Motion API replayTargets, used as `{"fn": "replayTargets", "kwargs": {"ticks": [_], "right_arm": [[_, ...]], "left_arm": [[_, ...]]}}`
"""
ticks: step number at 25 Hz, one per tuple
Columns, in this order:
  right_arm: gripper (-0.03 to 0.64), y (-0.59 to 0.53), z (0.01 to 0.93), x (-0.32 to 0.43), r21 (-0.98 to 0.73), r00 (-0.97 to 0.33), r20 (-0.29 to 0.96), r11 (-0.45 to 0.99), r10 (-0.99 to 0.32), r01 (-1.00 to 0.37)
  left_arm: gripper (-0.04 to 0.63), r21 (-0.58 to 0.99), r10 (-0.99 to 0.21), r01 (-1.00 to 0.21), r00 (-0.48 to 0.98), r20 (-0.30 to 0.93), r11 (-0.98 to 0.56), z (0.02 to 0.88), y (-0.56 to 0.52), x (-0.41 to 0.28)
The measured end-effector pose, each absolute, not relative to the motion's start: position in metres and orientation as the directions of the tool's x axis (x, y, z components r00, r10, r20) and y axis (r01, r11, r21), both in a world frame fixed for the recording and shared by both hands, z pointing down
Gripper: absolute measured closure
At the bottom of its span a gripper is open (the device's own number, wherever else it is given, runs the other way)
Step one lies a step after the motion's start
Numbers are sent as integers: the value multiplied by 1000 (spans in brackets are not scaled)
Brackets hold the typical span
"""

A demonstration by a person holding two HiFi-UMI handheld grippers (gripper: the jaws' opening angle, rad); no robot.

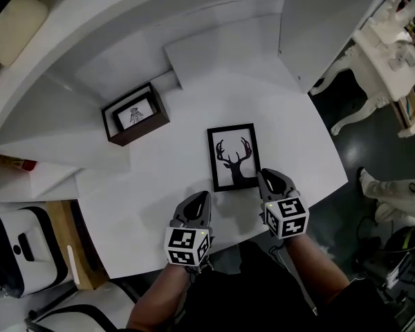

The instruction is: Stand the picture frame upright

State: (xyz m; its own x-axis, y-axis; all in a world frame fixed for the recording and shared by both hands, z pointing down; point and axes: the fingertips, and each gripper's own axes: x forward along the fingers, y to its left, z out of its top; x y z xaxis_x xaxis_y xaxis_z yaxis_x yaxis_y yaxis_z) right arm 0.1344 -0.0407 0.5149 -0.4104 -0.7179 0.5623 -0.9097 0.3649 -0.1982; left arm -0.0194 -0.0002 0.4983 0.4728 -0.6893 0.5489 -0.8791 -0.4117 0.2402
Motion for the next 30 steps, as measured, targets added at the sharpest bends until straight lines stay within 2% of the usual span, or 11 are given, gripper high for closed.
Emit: {"fn": "replayTargets", "kwargs": {"ticks": [5,8,30], "right_arm": [[606,-52,539,134,-185,-413,615,386,-671,-904],[532,-58,555,135,-195,-403,648,371,-646,-908],[543,-80,579,136,-272,-405,700,305,-588,-913]], "left_arm": [[591,247,-693,-893,449,565,-377,509,-11,-19],[591,249,-698,-901,433,570,-356,515,-16,-21],[589,245,-677,-913,406,613,-326,536,-29,-17]]}}
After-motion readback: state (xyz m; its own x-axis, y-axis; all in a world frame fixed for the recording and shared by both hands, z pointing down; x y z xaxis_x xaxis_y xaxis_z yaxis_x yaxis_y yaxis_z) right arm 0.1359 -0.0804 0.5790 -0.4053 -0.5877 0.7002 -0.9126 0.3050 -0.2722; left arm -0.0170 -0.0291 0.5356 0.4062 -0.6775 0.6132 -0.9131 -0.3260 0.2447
